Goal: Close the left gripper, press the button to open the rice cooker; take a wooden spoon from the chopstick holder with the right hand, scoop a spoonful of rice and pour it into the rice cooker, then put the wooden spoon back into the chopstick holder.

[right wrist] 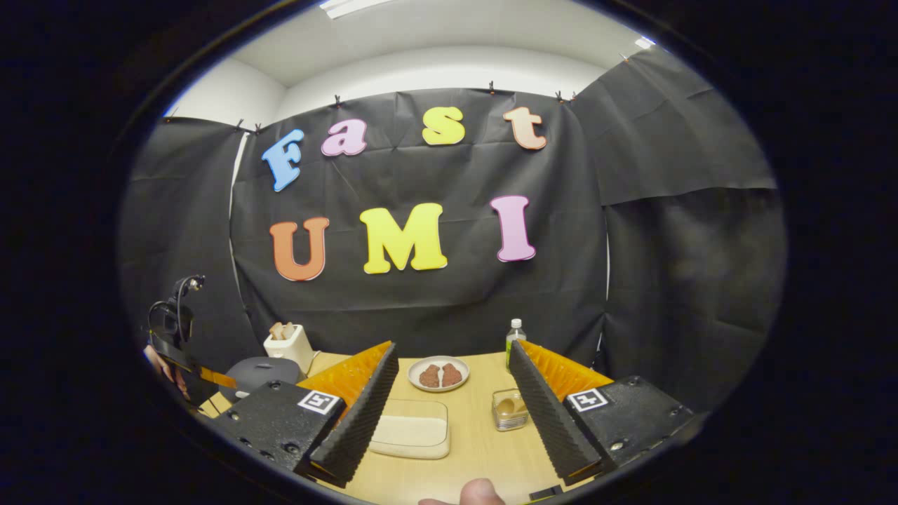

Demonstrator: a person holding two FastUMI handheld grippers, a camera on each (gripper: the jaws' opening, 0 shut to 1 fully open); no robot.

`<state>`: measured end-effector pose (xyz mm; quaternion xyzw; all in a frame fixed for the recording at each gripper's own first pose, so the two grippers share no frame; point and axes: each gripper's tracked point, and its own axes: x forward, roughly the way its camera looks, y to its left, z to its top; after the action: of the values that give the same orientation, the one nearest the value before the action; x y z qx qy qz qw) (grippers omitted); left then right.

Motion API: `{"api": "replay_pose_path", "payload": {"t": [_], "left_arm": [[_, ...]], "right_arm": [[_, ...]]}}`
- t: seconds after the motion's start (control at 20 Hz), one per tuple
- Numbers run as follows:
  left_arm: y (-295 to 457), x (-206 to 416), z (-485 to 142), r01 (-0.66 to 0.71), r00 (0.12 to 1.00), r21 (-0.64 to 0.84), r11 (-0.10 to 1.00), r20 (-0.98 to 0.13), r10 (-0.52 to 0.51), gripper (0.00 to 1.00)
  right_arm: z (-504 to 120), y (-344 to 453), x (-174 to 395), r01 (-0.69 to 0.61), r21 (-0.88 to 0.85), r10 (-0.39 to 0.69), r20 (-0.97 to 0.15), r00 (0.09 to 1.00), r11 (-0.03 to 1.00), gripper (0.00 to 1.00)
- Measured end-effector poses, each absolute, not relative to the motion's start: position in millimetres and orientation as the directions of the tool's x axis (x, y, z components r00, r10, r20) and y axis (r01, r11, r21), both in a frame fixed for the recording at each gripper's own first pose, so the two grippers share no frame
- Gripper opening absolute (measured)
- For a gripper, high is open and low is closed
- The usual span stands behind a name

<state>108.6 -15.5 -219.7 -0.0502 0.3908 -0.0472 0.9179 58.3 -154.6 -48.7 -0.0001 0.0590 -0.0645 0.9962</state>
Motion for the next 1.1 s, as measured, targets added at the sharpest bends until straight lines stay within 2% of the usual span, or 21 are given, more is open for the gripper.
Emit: {"api": "replay_pose_path", "payload": {"t": [0.3,0.55,0.7,0.8,1.1], "left_arm": [[-16,111,-245,0.052,0.665,-0.125,0.991,-0.736,-0.128,0.01],[-13,106,-244,-0.011,0.626,-0.236,0.972,-0.759,-0.177,0.02],[-14,109,-247,0.002,0.618,-0.252,0.968,-0.760,-0.199,0.02],[-13,110,-250,0.017,0.599,-0.217,0.976,-0.780,-0.183,0.02],[-12,110,-236,-0.011,0.633,-0.186,0.983,-0.762,-0.137,0.02]], "right_arm": [[-57,-164,63,0.151,-0.020,-0.153,-0.141,0.978,0.988,1.00],[-68,-165,63,0.157,-0.019,-0.158,-0.164,0.974,0.987,1.00],[-71,-159,61,0.149,-0.007,-0.148,-0.173,0.974,0.989,1.00],[-70,-156,57,0.142,-0.011,-0.142,-0.173,0.975,0.990,1.00],[-63,-163,47,0.148,-0.035,-0.151,-0.149,0.977,0.988,1.00]]}}
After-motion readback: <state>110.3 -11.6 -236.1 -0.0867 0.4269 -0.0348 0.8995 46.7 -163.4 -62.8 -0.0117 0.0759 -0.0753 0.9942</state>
